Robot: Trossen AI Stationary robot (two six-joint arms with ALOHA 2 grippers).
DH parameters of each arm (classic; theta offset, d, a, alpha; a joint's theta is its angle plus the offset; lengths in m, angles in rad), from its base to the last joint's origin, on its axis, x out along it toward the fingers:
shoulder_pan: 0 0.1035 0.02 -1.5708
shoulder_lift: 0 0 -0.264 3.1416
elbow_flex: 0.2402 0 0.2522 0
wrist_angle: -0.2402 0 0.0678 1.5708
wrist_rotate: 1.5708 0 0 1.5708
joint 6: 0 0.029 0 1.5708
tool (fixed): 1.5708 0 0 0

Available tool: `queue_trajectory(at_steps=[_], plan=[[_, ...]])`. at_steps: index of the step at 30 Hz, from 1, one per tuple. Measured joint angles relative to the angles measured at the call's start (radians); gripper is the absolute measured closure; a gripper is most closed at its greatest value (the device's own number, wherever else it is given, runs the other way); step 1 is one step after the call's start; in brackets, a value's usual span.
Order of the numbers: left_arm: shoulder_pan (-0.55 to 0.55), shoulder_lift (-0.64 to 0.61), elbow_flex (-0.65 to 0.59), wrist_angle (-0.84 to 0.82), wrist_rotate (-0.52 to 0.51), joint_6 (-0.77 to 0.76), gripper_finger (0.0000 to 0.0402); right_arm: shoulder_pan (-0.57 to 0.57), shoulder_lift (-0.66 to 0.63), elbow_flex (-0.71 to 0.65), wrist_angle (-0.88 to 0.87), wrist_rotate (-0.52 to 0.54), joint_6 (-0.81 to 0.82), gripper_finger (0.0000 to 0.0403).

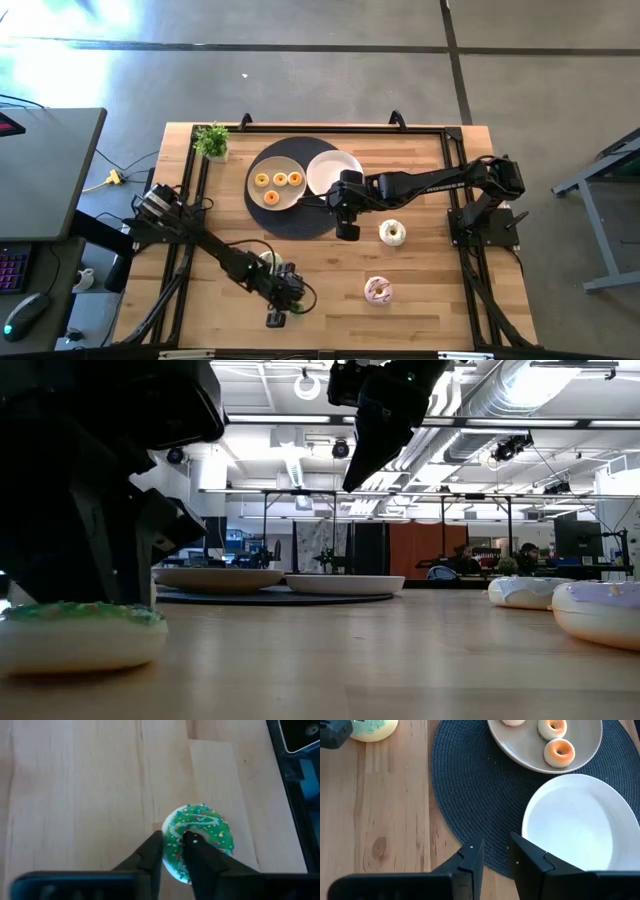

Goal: Pick & Place donuts
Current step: Put the small green donut on the gray plate

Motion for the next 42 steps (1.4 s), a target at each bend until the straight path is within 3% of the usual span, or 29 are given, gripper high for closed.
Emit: queue_trajectory(at_steps=[5,15,19,23,29,33,37,42], plan=[[0.016,-0.04,-0.001,-0.084,-0.073,-0.055,0.0394,0.0,0.0,0.0,0.0,0.0,0.0,0.032],[0.154,-0.28,-0.002,-0.543,-0.284,-0.211,0.0397,0.0,0.0,0.0,0.002,0.035,-0.001,0.032],[0.257,-0.398,-0.002,-0.749,-0.381,-0.329,0.0397,0.0,0.0,0.0,0.019,0.042,-0.001,0.032],[0.384,-0.45,-0.002,-0.86,-0.438,-0.33,0.0397,0.0,0.0,0.0,0.051,0.042,-0.001,0.032],[0.567,-0.436,-0.002,-0.768,-0.426,-0.167,0.0397,0.0,0.0,-0.018,0.15,0.089,-0.001,0.032],[0.658,-0.384,-0.003,-0.644,-0.322,-0.078,0.0397,-0.001,0.0,-0.074,0.232,0.093,-0.046,0.032],[0.71,-0.318,-0.004,-0.621,-0.259,-0.059,0.0397,-0.001,0.0,-0.109,0.223,0.084,-0.085,0.032],[0.728,-0.239,-0.003,-0.599,-0.254,-0.057,0.0397,-0.012,0.001,-0.112,0.217,0.06,-0.105,0.032]])
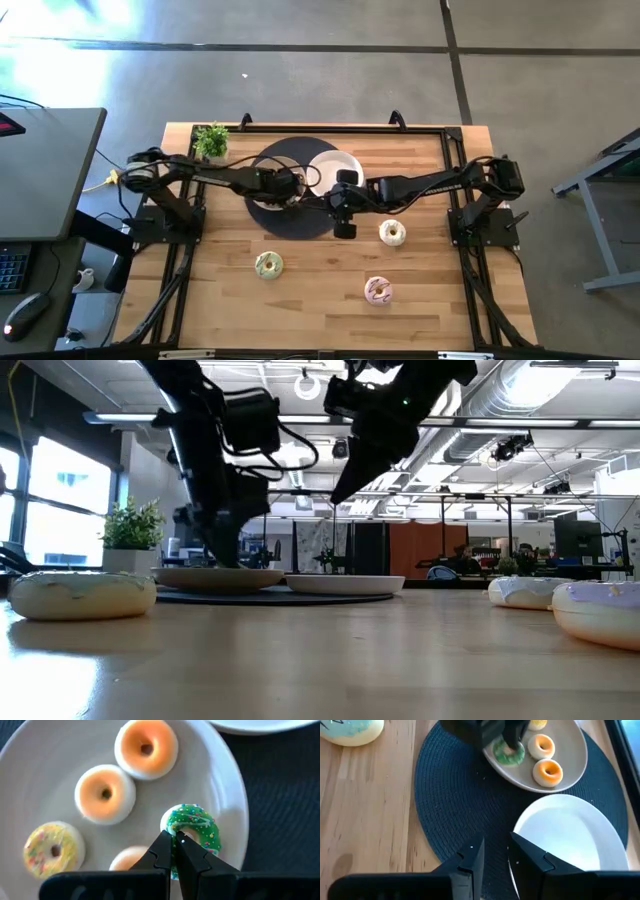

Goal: Pick & Place donuts
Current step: Put the small green donut on the gray plate, then put the large white donut on the white plate

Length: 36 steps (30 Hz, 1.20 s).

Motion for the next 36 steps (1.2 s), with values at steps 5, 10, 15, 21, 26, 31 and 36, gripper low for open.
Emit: queue_trajectory(at_steps=[5,10,15,21,26,31,36], plan=[[-0.002,0.06,0.001,0.073,-0.009,0.056,0.0395,-0.017,0.0,0.0,0.012,-0.014,0.015,0.032],[-0.002,0.072,0.001,0.094,-0.009,0.112,0.0379,-0.023,0.0,0.0,0.012,-0.014,0.016,0.032],[-0.002,0.072,0.002,0.094,0.006,0.138,0.0348,-0.023,0.0,0.0,0.012,-0.015,0.016,0.032],[-0.002,0.072,0.002,0.096,0.007,0.157,0.0304,-0.023,0.0,0.0,0.012,-0.015,0.015,0.032],[-0.002,0.069,0.039,0.056,0.028,0.157,0.0284,-0.023,0.0,0.0,0.013,-0.015,0.014,0.032],[-0.002,0.062,0.158,-0.096,0.028,0.185,0.0282,-0.023,0.0,0.0,0.013,-0.015,0.007,0.032],[-0.006,0.062,0.26,-0.255,0.028,0.206,0.0282,-0.023,0.0,0.0,0.002,-0.014,0.009,0.032]])
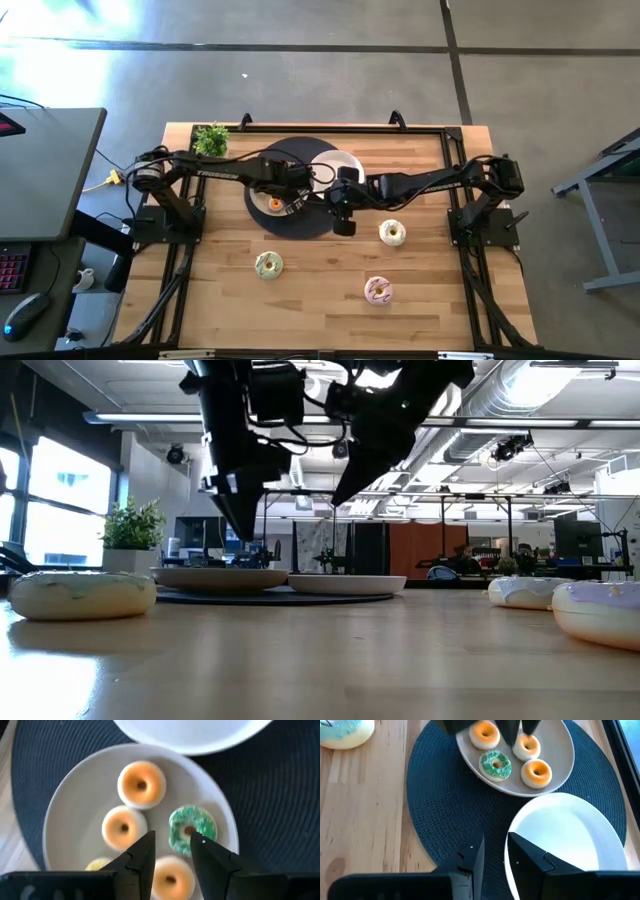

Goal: Pick & Place donuts
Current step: Put the large white donut on the white plate

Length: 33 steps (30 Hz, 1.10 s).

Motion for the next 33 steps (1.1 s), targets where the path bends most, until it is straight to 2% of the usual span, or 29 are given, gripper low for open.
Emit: queue_trajectory(at_steps=[6,10,14,18,21,23,26,30,33], plan=[[-0.066,-0.029,0.047,-0.226,-0.052,-0.062,0.0282,0.0,0.0,0.0,-0.051,0.061,0.009,0.032],[-0.124,-0.082,0.028,-0.355,-0.076,-0.1,0.0282,0.0,-0.001,0.0,-0.055,0.032,0.024,0.032],[-0.177,-0.166,-0.034,-0.404,-0.074,-0.125,0.0282,0.007,-0.017,0.0,-0.06,-0.008,0.024,0.032],[-0.226,-0.264,-0.13,-0.376,-0.064,-0.182,0.0282,0.029,-0.068,0.0,-0.119,-0.002,0.082,0.032],[-0.264,-0.341,-0.218,-0.261,-0.064,-0.226,0.0282,0.06,-0.11,0.0,-0.239,0.002,0.137,0.032],[-0.291,-0.393,-0.29,-0.213,-0.067,-0.245,0.0282,0.078,-0.138,0.001,-0.321,-0.033,0.166,0.032],[-0.313,-0.446,-0.377,-0.002,-0.075,-0.245,0.0282,0.098,-0.157,0.001,-0.455,-0.135,0.243,0.032],[-0.318,-0.451,-0.429,0.158,-0.062,-0.225,0.0282,0.119,-0.153,-0.031,-0.585,-0.198,0.354,0.032],[-0.318,-0.453,-0.437,0.157,-0.062,-0.225,0.0282,0.12,-0.155,-0.106,-0.579,-0.207,0.489,0.032]])
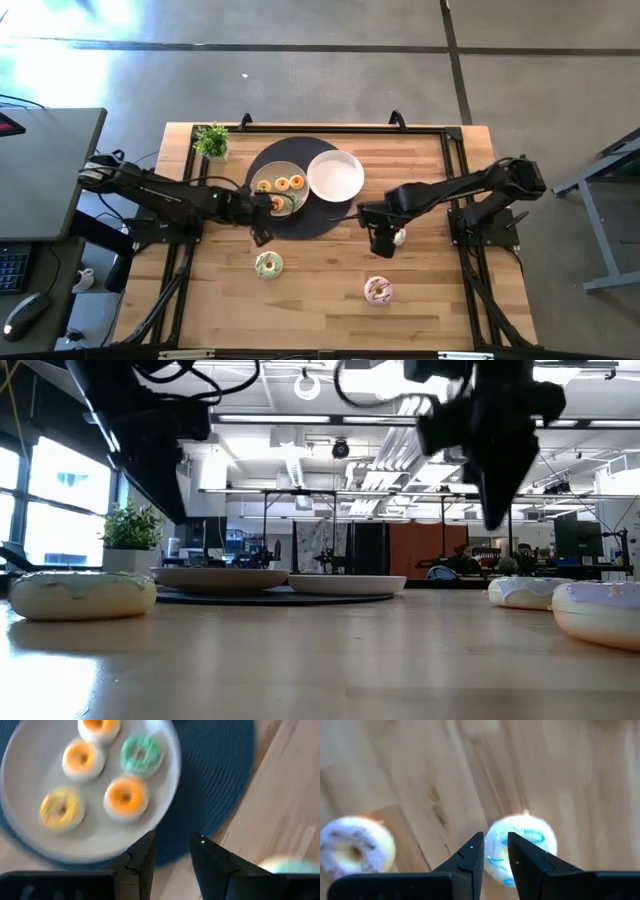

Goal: Pick & Place donuts
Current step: Put the large white donut on the white plate

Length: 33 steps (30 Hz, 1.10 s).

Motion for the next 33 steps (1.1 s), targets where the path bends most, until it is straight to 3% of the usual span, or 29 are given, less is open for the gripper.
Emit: queue_trajectory(at_steps=[8,18,24,30,33], plan=[[0.0,0.008,0.003,0.047,0.006,0.025,0.0282,0.0,-0.002,-0.186,0.055,-0.081,0.183,0.032],[0.0,0.009,0.003,0.051,0.006,0.025,0.0282,-0.001,-0.005,-0.358,0.332,-0.141,0.186,0.032],[0.0,0.009,0.003,0.074,0.006,0.025,0.0282,0.001,-0.006,-0.375,0.368,-0.087,0.22,0.0325],[0.0,0.009,0.003,0.075,0.006,0.025,0.0282,0.001,0.0,-0.34,0.372,-0.09,0.229,0.0386],[0.0,0.009,0.003,0.075,0.006,0.025,0.0282,-0.002,0.001,-0.288,0.397,-0.069,0.219,0.039]])
